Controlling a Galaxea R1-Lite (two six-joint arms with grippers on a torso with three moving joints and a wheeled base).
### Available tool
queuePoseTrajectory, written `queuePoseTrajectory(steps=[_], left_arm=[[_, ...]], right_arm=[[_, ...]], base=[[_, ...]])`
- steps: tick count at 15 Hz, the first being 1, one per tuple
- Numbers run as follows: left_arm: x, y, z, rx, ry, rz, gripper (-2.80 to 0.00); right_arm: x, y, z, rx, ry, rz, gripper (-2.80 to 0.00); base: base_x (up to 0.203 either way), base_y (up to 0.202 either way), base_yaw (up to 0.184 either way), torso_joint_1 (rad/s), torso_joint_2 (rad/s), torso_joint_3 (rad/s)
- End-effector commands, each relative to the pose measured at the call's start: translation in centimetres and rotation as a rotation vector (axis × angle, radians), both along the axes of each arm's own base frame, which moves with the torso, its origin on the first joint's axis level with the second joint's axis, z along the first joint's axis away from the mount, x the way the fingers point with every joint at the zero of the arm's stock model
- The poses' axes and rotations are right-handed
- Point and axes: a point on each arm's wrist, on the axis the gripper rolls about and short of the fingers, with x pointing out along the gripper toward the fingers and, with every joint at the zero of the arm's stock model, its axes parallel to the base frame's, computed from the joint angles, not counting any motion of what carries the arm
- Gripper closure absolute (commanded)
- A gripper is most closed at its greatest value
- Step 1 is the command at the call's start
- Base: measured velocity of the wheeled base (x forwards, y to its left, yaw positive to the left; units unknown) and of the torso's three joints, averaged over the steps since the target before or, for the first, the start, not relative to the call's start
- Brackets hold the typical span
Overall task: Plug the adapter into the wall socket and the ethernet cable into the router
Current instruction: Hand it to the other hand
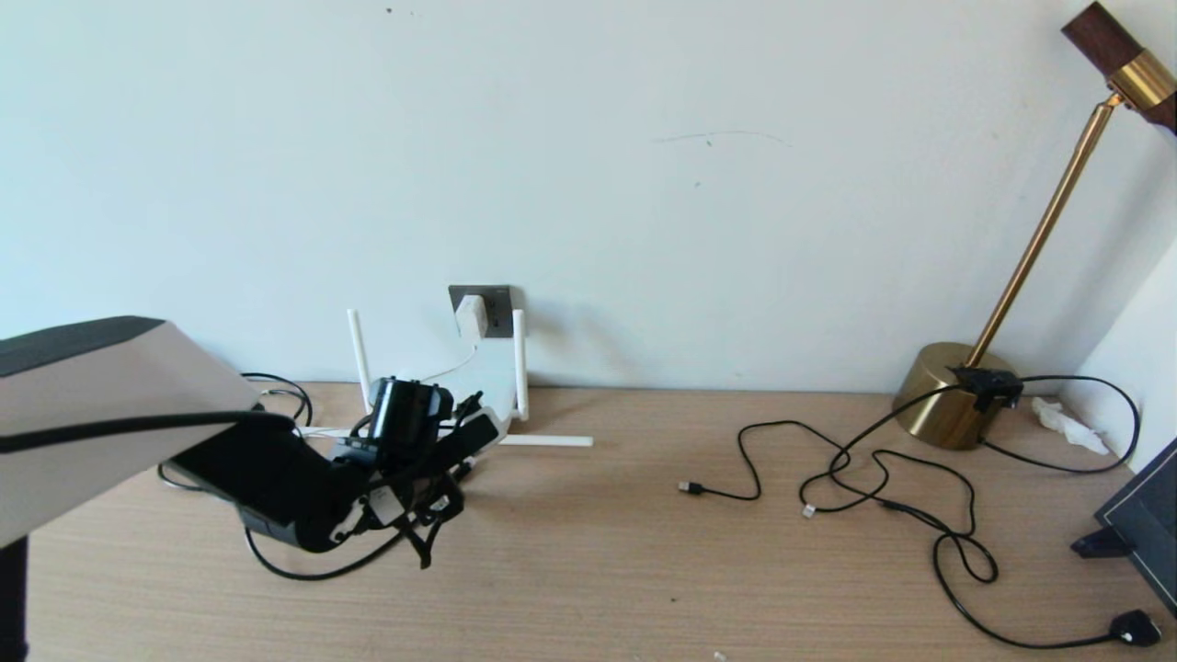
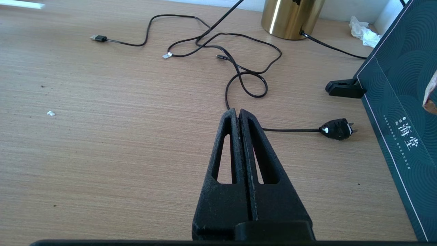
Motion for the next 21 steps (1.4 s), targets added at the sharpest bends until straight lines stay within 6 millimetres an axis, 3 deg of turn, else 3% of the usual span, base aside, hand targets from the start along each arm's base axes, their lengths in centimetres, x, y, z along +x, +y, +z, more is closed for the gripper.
queuePoseTrajectory(steps=[1,12,21], left_arm=[[0.2,-0.1,-0.4,0.008,0.006,0.001,-2.80],[1.1,-0.2,-0.5,0.034,-0.031,0.094,-2.80],[0.7,-1.9,-0.9,0.039,-0.045,0.116,-2.80]], right_arm=[[0.0,0.0,0.0,0.000,0.001,0.001,0.00],[0.0,0.0,0.0,0.000,0.001,0.001,0.00],[0.0,0.0,0.0,0.000,0.001,0.001,0.00]], base=[[0.000,0.000,0.000,0.000,0.00,0.000],[0.000,0.000,0.000,0.000,0.00,0.000],[0.000,0.000,0.000,0.000,0.00,0.000]])
